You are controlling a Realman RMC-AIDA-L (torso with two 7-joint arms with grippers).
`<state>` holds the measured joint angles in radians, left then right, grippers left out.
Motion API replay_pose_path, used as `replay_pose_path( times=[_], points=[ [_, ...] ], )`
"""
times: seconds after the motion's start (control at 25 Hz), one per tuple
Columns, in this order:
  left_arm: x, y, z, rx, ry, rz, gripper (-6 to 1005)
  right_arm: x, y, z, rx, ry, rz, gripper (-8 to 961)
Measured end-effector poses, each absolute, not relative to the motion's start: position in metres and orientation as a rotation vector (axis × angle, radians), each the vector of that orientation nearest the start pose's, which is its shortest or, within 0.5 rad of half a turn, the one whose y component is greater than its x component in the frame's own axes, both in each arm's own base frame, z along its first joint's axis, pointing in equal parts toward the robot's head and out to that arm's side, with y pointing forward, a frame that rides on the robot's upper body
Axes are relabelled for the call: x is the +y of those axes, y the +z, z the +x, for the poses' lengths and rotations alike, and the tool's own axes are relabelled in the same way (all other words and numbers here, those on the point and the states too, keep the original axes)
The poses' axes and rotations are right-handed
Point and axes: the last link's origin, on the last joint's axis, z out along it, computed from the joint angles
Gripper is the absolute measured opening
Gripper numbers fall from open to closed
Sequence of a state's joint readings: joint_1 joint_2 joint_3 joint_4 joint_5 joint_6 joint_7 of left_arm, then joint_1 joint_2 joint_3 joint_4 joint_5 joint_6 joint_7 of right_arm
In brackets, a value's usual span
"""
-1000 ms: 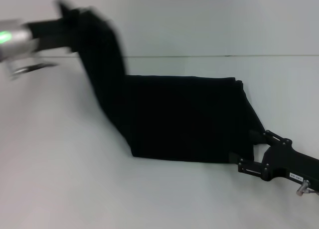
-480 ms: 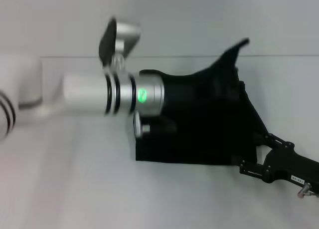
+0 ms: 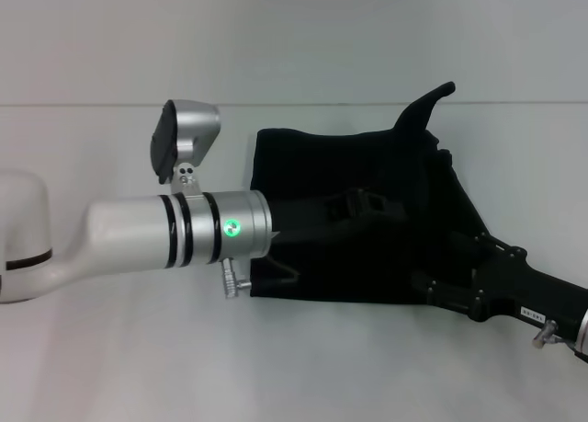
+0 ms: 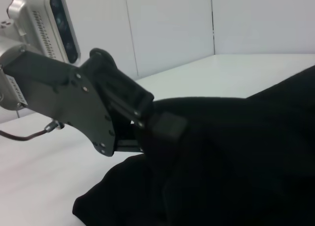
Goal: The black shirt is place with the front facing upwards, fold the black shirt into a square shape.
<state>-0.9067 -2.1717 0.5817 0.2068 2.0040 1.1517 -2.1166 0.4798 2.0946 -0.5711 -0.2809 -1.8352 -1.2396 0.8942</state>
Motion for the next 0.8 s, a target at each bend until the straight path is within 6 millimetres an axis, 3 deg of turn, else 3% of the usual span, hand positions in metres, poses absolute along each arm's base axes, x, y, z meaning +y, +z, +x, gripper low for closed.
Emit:
replay_pose_path(
  times=[0.44, 0.6, 0.8],
  points=[
    [0.373, -0.104, -0.154, -1.75, -1.053, -2.469, 109, 0.311, -0.044, 0.322, 0.663, 0.656, -2.344, 941],
    [0.372, -0.094, -0.153, -1.728, -1.117, -2.488, 230, 0.309, -0.033, 0.333, 0.71, 0.673, -2.254, 941],
    [0.372, -0.068, -0.162, -1.635, -1.214, -2.489, 428, 0.304, -0.011, 0.353, 0.793, 0.727, -2.053, 941]
  ],
)
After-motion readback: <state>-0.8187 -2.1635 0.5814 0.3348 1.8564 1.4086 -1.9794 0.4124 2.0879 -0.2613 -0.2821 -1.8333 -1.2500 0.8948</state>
